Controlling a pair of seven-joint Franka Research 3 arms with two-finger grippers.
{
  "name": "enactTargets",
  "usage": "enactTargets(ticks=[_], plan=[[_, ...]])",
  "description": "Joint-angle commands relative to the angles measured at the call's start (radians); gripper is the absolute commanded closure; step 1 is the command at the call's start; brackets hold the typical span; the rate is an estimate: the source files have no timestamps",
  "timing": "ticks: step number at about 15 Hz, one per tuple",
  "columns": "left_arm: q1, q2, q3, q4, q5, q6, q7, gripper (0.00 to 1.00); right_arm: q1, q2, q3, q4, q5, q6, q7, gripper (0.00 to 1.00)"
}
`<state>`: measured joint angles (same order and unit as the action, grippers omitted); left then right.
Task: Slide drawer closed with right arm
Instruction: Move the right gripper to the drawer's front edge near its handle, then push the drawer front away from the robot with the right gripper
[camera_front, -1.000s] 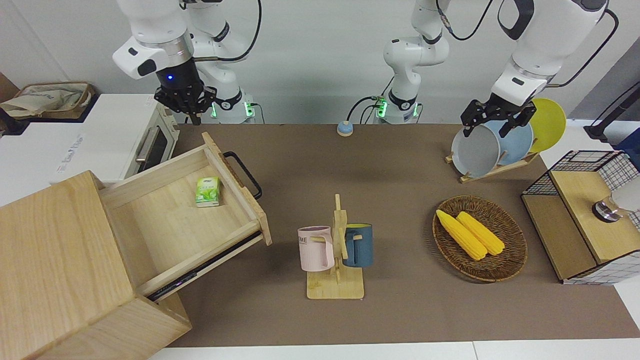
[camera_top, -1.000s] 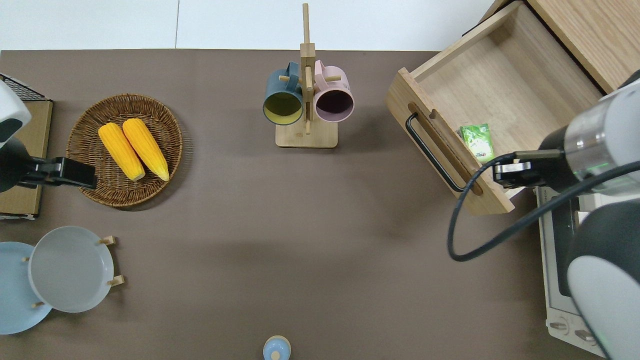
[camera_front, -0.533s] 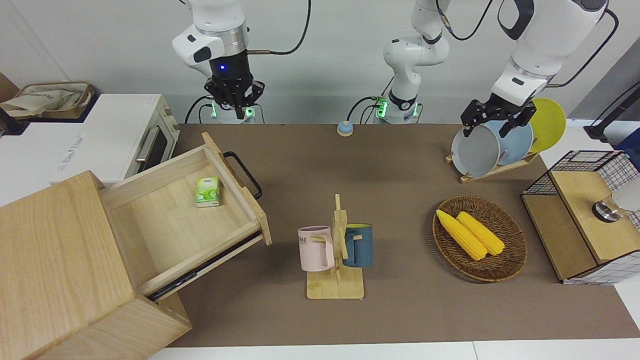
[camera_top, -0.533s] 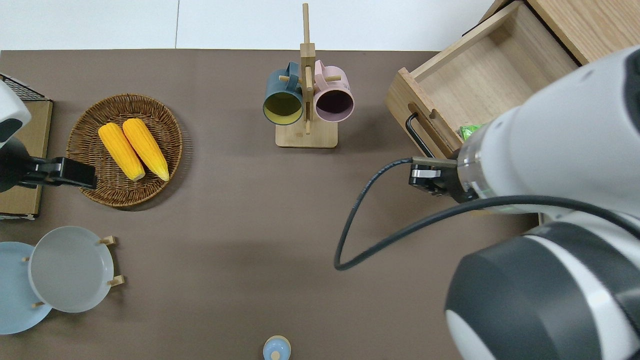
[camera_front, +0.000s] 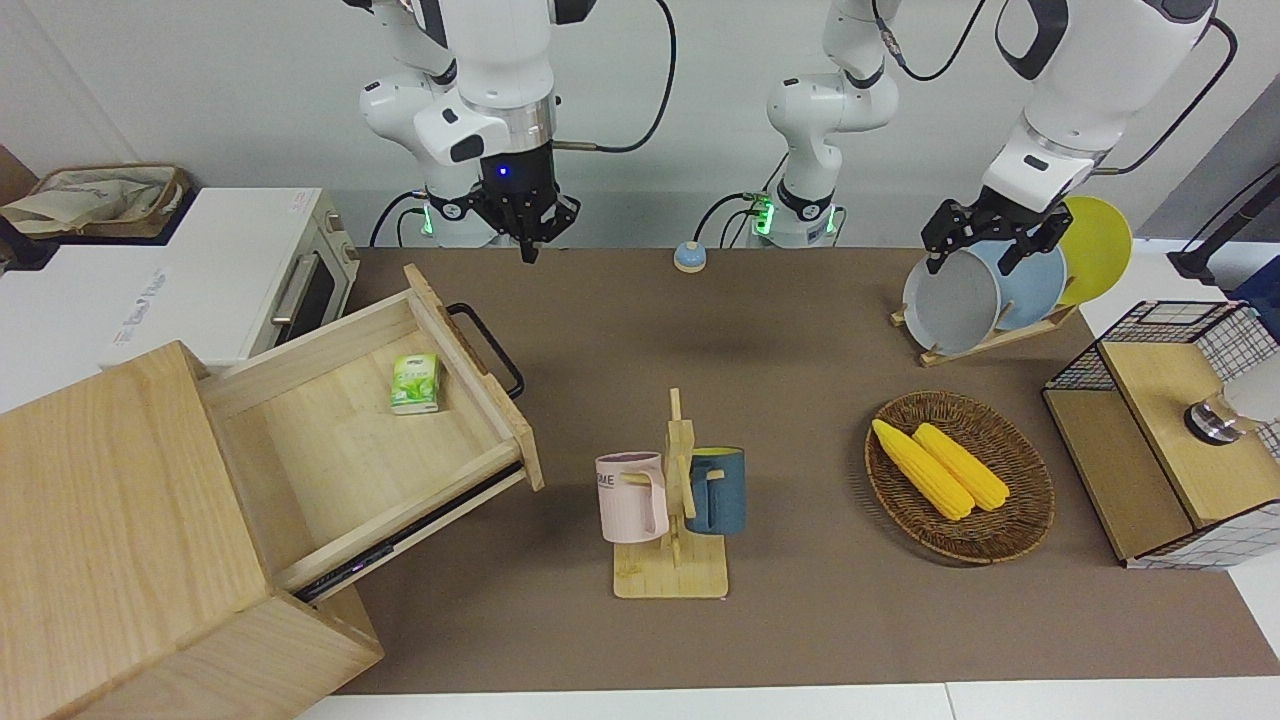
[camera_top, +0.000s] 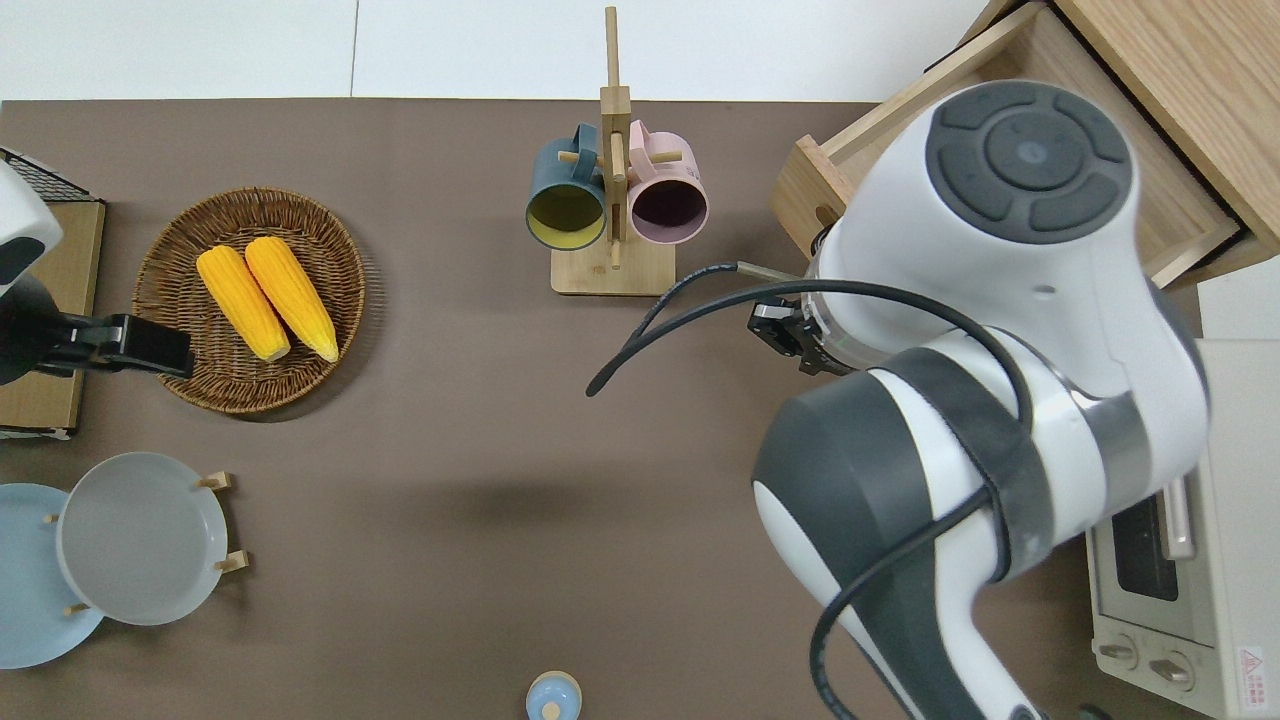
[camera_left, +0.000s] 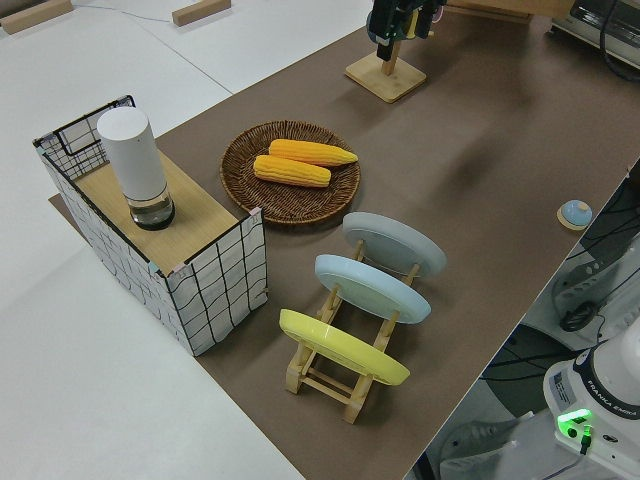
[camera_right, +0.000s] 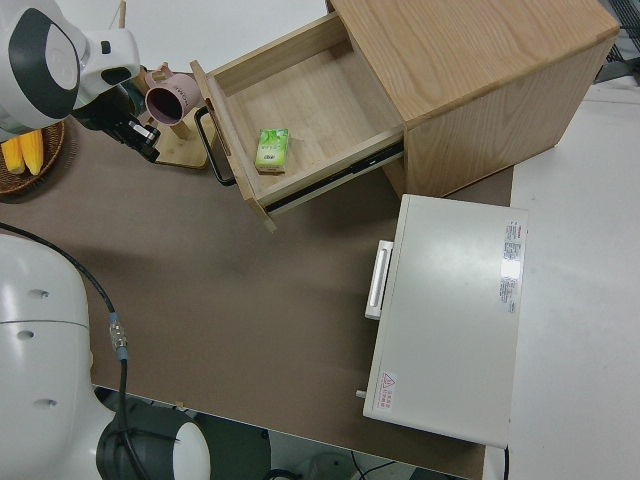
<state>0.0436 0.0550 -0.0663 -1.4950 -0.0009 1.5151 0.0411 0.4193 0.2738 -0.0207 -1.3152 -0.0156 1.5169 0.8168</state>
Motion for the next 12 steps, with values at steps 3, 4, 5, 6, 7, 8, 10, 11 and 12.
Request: enactTargets(ticks=[3, 4, 5, 6, 7, 8, 10, 11, 12], plan=[[-0.007, -0.004, 0.000, 0.009, 0.018, -0.018, -0.010, 0.01, 0.009, 0.045, -0.001, 0.007, 0.048, 0.029, 0.235, 1.000], [-0.007, -0.004, 0.000, 0.009, 0.018, -0.018, -0.010, 0.01, 0.009, 0.057, -0.001, 0.004, 0.049, 0.031, 0.310, 1.000], [-0.007, -0.004, 0.000, 0.010, 0.018, -0.018, -0.010, 0.01, 0.010, 0.064, -0.001, -0.002, 0.055, 0.035, 0.340, 1.000], [-0.007, -0.004, 0.000, 0.010, 0.018, -0.018, -0.010, 0.01, 0.007, 0.068, -0.001, -0.007, 0.062, 0.048, 0.355, 1.000], [-0.007, -0.004, 0.000, 0.010, 0.018, -0.018, -0.010, 0.01, 0.004, 0.068, -0.001, -0.022, 0.062, 0.060, 0.364, 1.000], [-0.007, -0.004, 0.000, 0.009, 0.018, -0.018, -0.010, 0.01, 0.001, 0.068, -0.001, -0.038, 0.062, 0.077, 0.370, 1.000], [-0.007, -0.004, 0.000, 0.009, 0.018, -0.018, -0.010, 0.01, -0.005, 0.074, -0.001, -0.061, 0.059, 0.107, 0.374, 1.000], [-0.007, -0.004, 0.000, 0.009, 0.018, -0.018, -0.010, 0.01, -0.008, 0.085, -0.002, -0.061, 0.056, 0.118, 0.378, 1.000], [-0.007, -0.004, 0.000, 0.010, 0.018, -0.018, -0.010, 0.01, -0.011, 0.091, -0.001, -0.061, 0.049, 0.130, 0.377, 1.000]])
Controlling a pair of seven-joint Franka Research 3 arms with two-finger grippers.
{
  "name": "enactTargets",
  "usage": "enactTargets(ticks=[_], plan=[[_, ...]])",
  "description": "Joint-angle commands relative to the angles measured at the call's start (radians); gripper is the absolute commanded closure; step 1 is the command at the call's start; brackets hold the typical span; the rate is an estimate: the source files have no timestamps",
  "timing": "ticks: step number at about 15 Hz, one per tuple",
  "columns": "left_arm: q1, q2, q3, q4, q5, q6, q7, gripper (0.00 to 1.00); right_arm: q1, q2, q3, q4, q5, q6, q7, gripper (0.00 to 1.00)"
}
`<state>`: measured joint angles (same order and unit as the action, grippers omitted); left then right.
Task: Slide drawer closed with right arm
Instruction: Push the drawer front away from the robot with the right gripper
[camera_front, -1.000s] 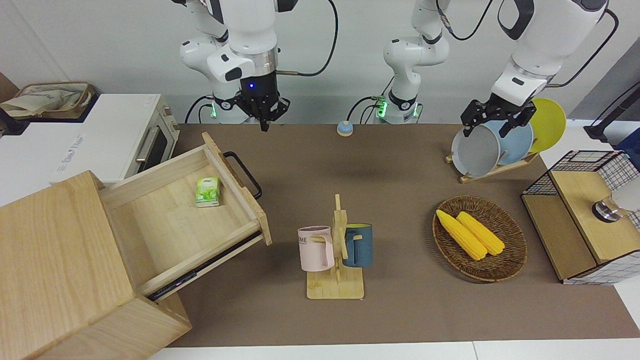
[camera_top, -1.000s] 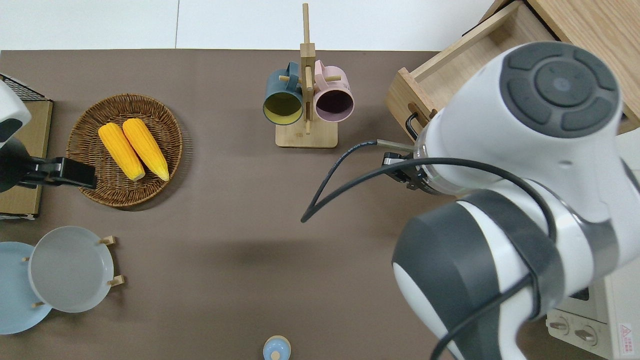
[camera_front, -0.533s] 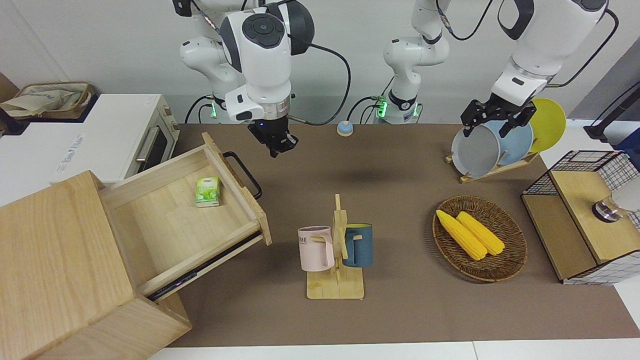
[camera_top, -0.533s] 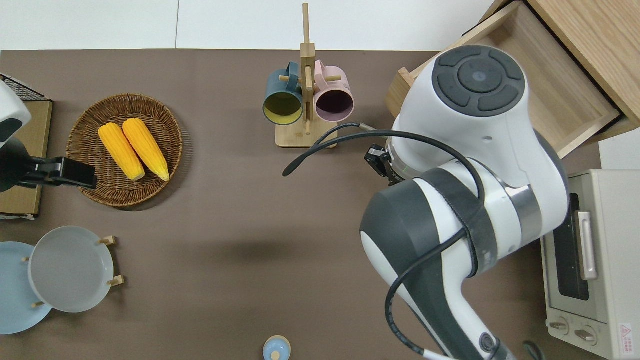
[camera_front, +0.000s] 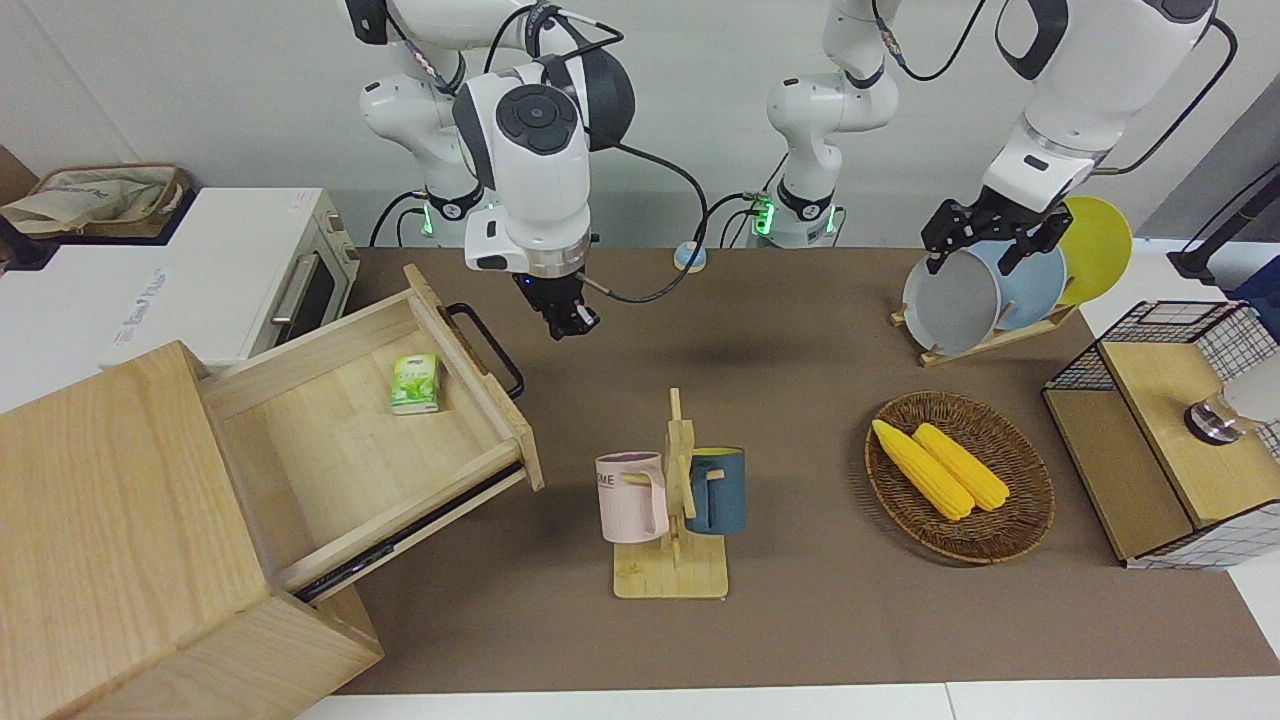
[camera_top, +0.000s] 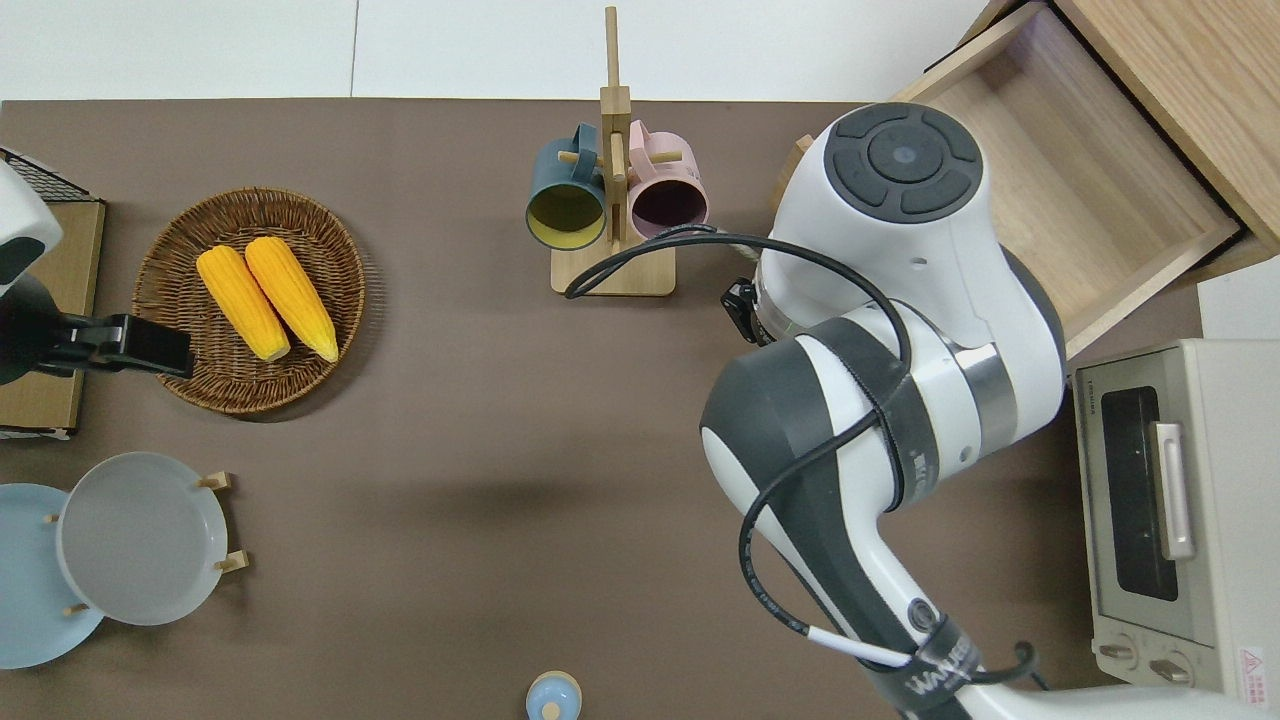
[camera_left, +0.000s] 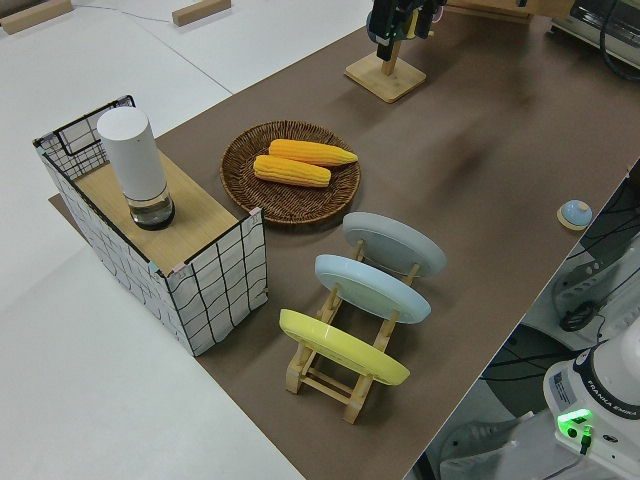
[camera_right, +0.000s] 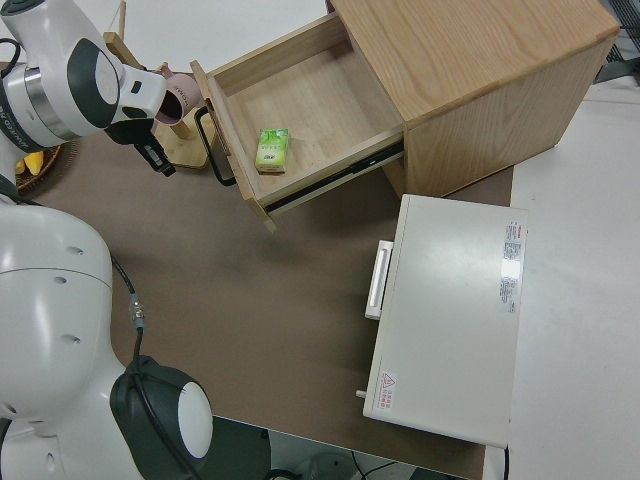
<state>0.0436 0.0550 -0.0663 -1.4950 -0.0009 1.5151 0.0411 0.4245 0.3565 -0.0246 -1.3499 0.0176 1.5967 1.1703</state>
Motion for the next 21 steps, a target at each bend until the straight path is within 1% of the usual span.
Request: enactTargets(ticks=[1, 4, 6, 8, 10, 13, 16, 19, 21], plan=[[-0.007, -0.004, 0.000, 0.009, 0.018, -0.018, -0.010, 0.01, -0.023, 0.010, 0.002, -0.026, 0.015, 0.066, 0.022, 1.000], [-0.007, -0.004, 0.000, 0.009, 0.018, -0.018, -0.010, 0.01, -0.043, 0.032, 0.002, -0.026, 0.010, 0.115, 0.017, 1.000], [-0.007, -0.004, 0.000, 0.010, 0.018, -0.018, -0.010, 0.01, -0.047, 0.048, 0.002, -0.020, 0.007, 0.117, 0.017, 1.000], [-0.007, -0.004, 0.000, 0.010, 0.018, -0.018, -0.010, 0.01, -0.070, 0.059, 0.002, -0.014, 0.007, 0.124, 0.006, 1.000], [-0.007, -0.004, 0.000, 0.010, 0.018, -0.018, -0.010, 0.01, -0.084, 0.062, 0.002, -0.014, 0.007, 0.160, 0.006, 1.000], [-0.007, -0.004, 0.000, 0.010, 0.018, -0.018, -0.010, 0.01, -0.092, 0.070, 0.002, -0.011, 0.007, 0.164, 0.002, 1.000], [-0.007, -0.004, 0.000, 0.010, 0.018, -0.018, -0.010, 0.01, -0.141, 0.081, 0.002, 0.005, 0.007, 0.163, -0.073, 1.000], [-0.007, -0.004, 0.000, 0.010, 0.018, -0.018, -0.010, 0.01, -0.185, 0.081, 0.002, 0.005, 0.012, 0.163, -0.139, 1.000], [-0.007, -0.004, 0.000, 0.010, 0.018, -0.018, -0.010, 0.01, -0.213, 0.081, 0.002, 0.005, 0.015, 0.164, -0.149, 1.000]])
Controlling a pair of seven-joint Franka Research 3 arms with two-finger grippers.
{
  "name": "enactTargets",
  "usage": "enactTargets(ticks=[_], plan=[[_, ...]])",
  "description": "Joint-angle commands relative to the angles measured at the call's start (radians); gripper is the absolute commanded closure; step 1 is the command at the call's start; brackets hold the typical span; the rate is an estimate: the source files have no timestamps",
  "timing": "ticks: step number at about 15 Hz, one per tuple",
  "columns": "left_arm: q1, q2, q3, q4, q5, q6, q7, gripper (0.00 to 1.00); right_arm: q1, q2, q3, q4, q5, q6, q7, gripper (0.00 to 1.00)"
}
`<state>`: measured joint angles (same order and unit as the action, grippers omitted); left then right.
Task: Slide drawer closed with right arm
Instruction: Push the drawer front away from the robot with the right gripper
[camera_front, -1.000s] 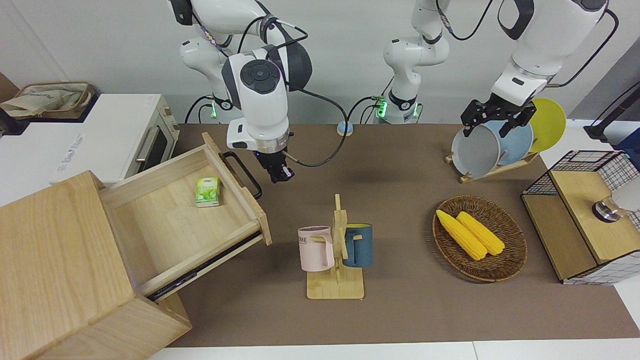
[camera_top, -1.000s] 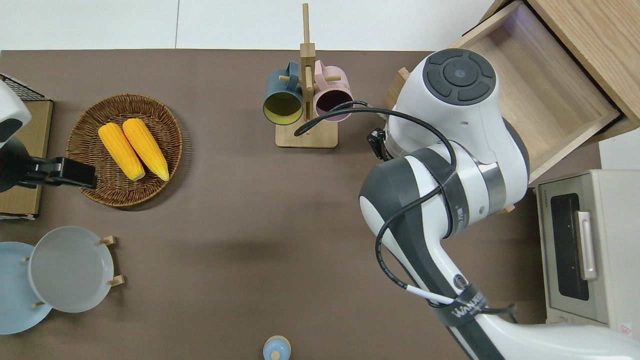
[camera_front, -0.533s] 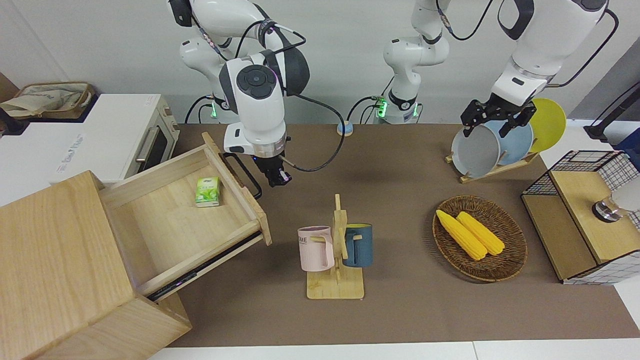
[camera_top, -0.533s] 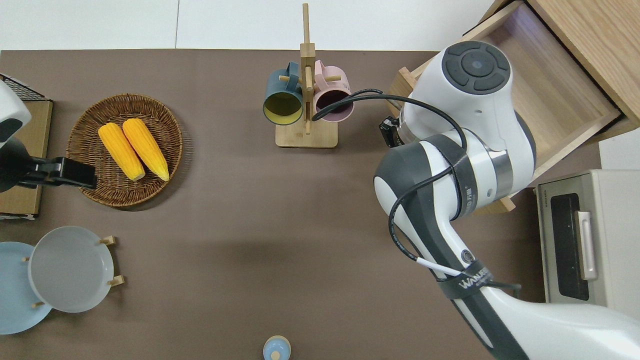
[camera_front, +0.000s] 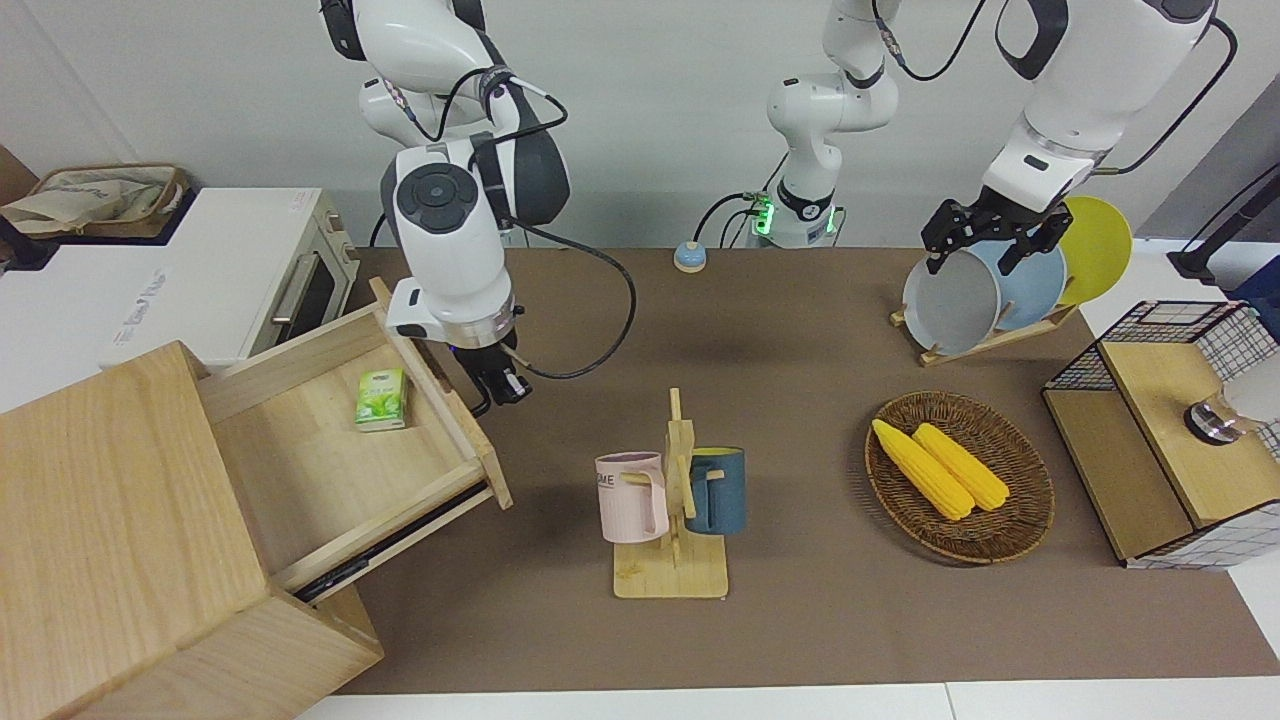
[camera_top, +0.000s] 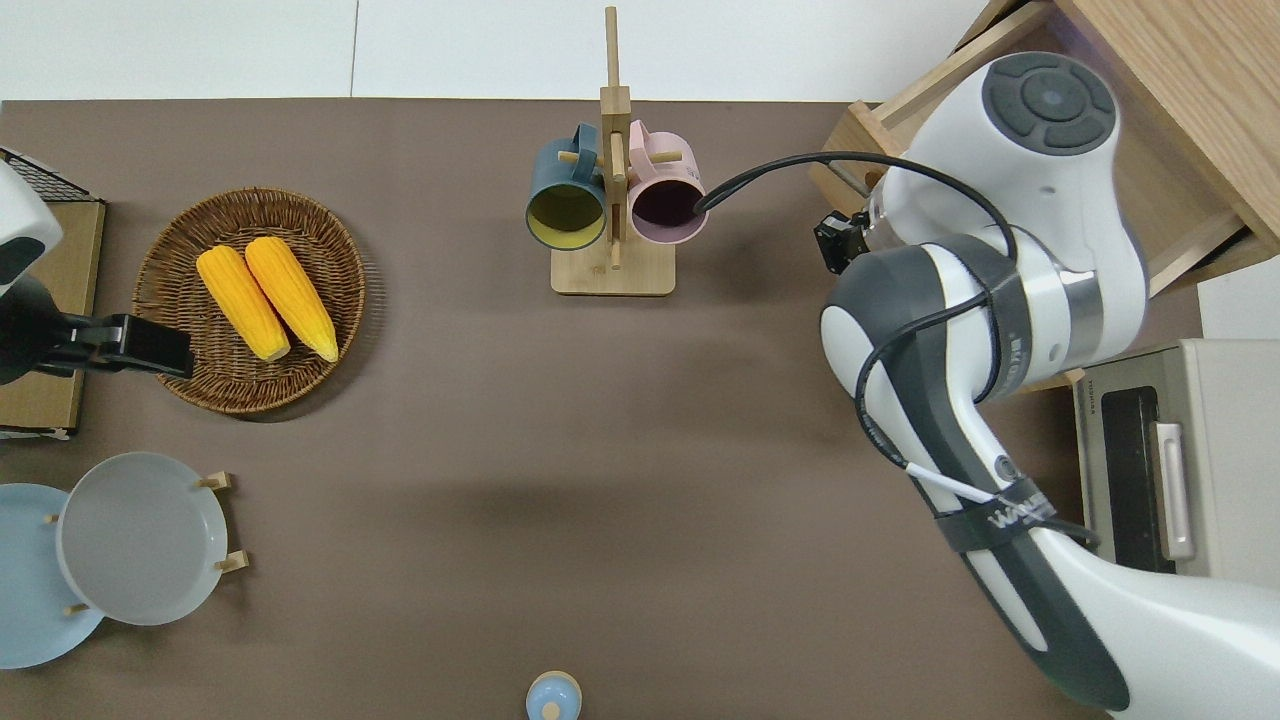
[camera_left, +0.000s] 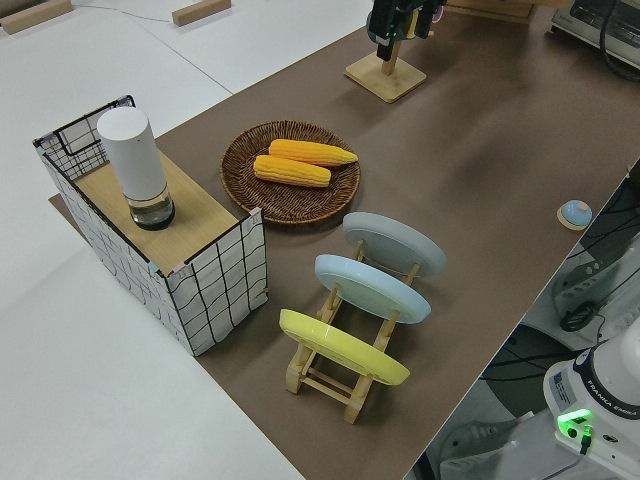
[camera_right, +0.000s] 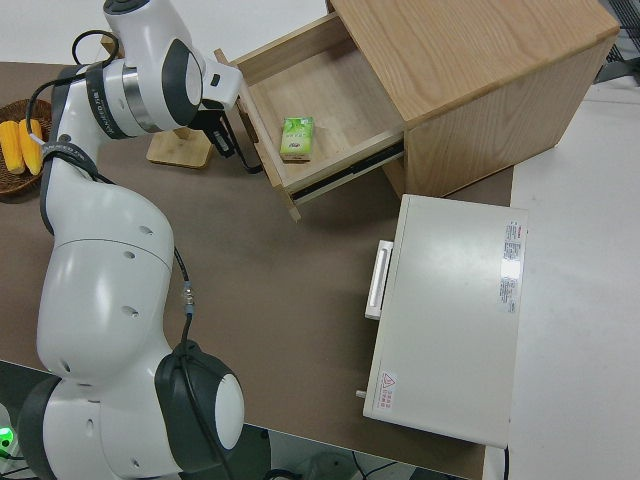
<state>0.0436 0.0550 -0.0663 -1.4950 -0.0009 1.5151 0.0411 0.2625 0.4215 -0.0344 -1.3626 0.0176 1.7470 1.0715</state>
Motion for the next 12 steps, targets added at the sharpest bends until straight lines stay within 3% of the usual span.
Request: enactTargets(ticks=[1, 4, 9, 12], plan=[[-0.007, -0.004, 0.000, 0.010, 0.018, -0.018, -0.010, 0.01, -0.060, 0.019, 0.011, 0.022, 0.015, 0.016, -0.054, 1.000], [-0.007, -0.004, 0.000, 0.010, 0.018, -0.018, -0.010, 0.01, -0.094, 0.042, 0.011, 0.056, 0.016, 0.025, -0.085, 1.000], [-0.007, -0.004, 0.000, 0.009, 0.018, -0.018, -0.010, 0.01, -0.143, 0.057, 0.014, 0.068, 0.016, 0.020, -0.131, 1.000], [-0.007, -0.004, 0.000, 0.009, 0.018, -0.018, -0.010, 0.01, -0.167, 0.086, 0.016, 0.115, 0.007, -0.012, -0.174, 1.000]])
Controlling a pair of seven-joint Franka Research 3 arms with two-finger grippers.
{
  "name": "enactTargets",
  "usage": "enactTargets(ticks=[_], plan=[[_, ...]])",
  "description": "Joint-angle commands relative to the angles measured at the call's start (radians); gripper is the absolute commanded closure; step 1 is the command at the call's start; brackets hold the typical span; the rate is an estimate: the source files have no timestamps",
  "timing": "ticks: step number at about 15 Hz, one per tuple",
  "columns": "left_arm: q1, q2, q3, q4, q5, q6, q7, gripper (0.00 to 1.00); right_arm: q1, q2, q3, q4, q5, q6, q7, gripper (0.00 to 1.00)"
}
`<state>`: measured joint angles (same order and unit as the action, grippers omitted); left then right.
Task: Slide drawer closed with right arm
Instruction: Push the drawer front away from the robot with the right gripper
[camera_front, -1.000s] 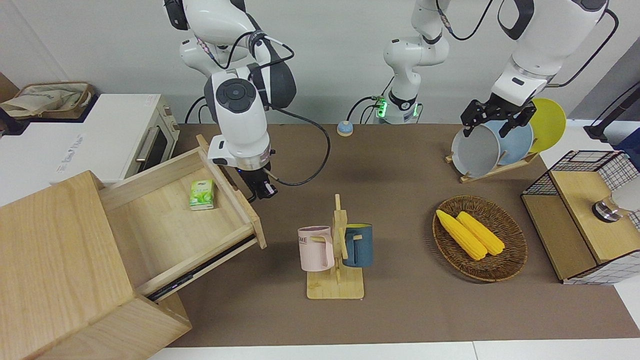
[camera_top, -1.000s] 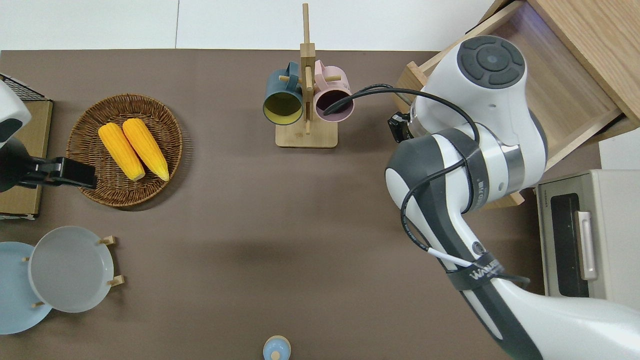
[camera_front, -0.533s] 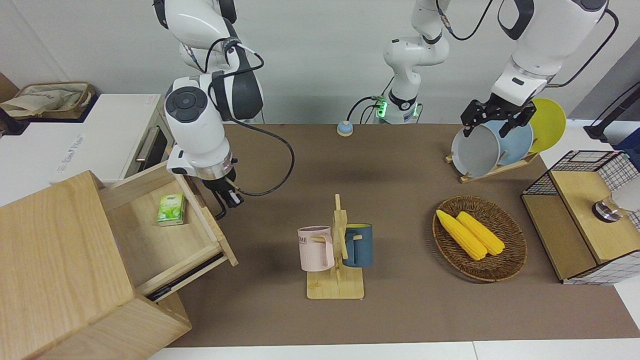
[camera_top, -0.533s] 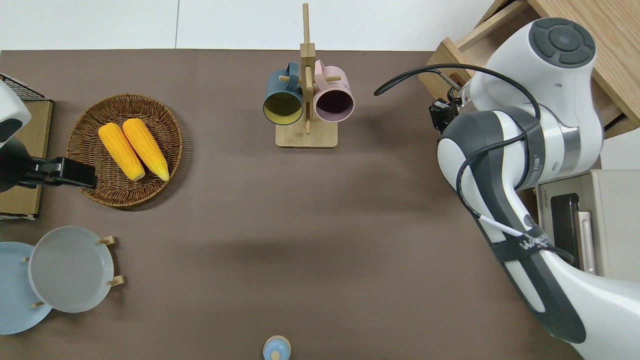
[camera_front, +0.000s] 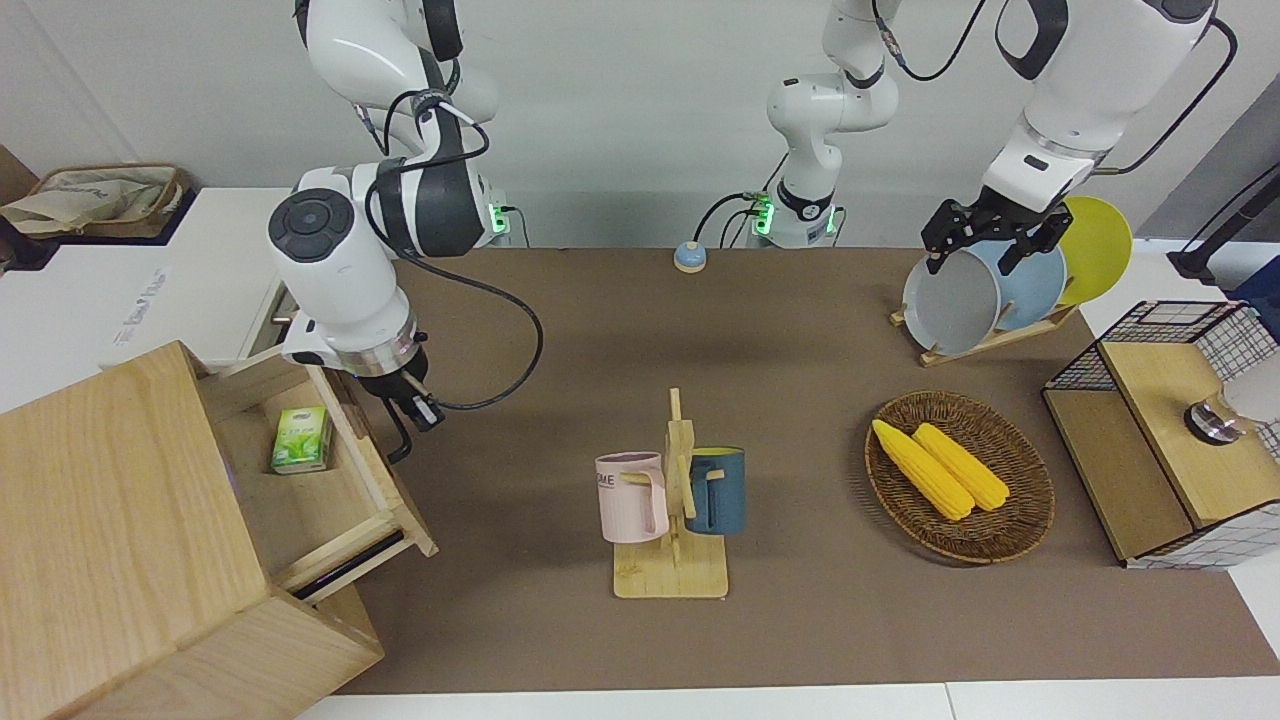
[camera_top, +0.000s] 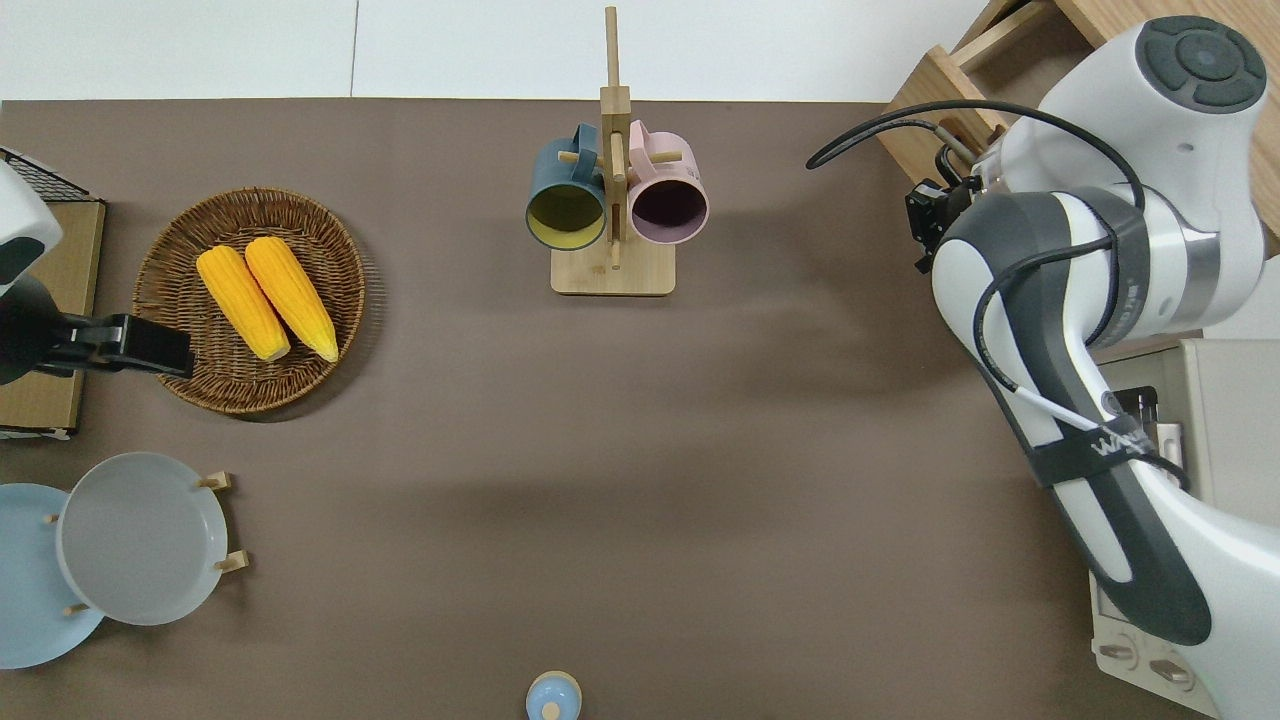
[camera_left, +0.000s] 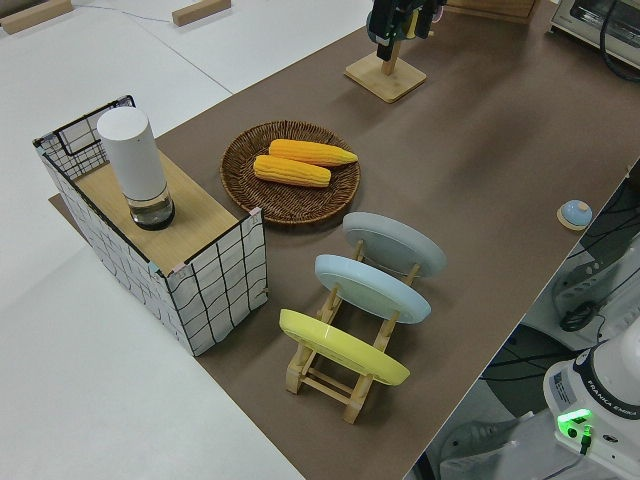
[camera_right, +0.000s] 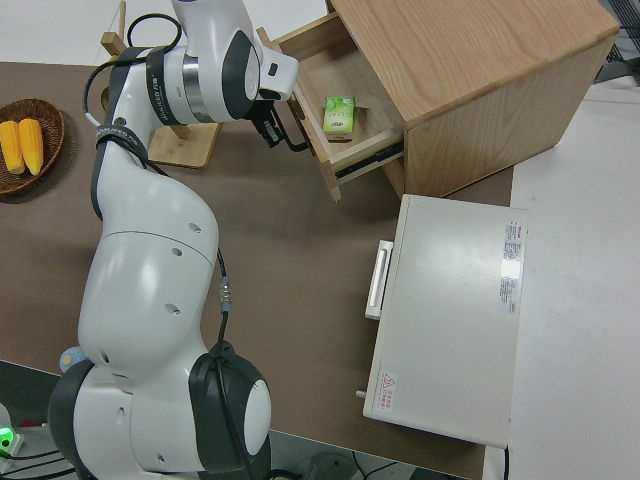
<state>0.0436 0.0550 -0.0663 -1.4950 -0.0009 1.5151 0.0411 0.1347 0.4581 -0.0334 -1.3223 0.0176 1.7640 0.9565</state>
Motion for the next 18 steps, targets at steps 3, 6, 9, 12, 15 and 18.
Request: enactTargets(ticks=[3, 6, 9, 12, 15, 18], plan=[[-0.007, -0.004, 0.000, 0.010, 0.018, -0.018, -0.010, 0.01, -0.063, 0.067, 0.015, 0.104, 0.005, -0.055, -0.116, 1.000], [-0.007, -0.004, 0.000, 0.010, 0.018, -0.018, -0.010, 0.01, -0.095, 0.073, 0.013, 0.117, 0.005, -0.057, -0.148, 1.000], [-0.007, -0.004, 0.000, 0.010, 0.018, -0.018, -0.010, 0.01, -0.110, 0.077, 0.009, 0.121, 0.002, -0.074, -0.199, 1.000], [-0.007, -0.004, 0.000, 0.010, 0.018, -0.018, -0.010, 0.01, -0.113, 0.077, 0.006, 0.121, -0.022, -0.084, -0.202, 1.000], [-0.007, -0.004, 0.000, 0.010, 0.018, -0.018, -0.010, 0.01, -0.125, 0.077, 0.003, 0.138, -0.039, -0.110, -0.255, 1.000], [-0.007, -0.004, 0.000, 0.010, 0.018, -0.018, -0.010, 0.01, -0.139, 0.076, -0.002, 0.155, -0.041, -0.121, -0.289, 1.000]])
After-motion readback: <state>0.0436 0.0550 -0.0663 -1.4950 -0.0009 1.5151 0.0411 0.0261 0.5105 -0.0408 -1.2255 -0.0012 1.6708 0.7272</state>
